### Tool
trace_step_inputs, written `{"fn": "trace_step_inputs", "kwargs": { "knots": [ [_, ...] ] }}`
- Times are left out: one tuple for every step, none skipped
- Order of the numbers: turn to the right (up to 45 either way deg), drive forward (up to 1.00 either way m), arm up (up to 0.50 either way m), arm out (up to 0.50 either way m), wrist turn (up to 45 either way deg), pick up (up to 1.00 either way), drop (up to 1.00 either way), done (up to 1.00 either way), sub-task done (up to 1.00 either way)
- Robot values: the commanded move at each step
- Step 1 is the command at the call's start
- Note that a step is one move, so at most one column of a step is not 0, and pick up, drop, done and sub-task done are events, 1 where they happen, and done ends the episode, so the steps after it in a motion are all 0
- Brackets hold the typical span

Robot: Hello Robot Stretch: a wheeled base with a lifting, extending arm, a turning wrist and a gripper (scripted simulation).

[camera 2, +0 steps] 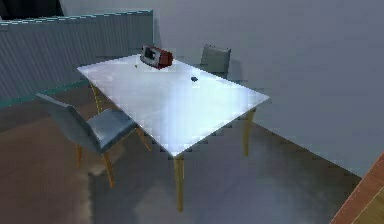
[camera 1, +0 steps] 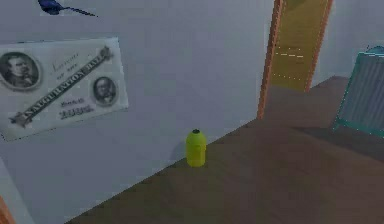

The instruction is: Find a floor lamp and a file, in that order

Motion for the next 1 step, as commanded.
{"fn": "trace_step_inputs", "kwargs": {
  "knots": [
    [-9.0,0.00,0.00,0.00,0.0,0.00,0.00,0.00,0.00]
  ]
}}
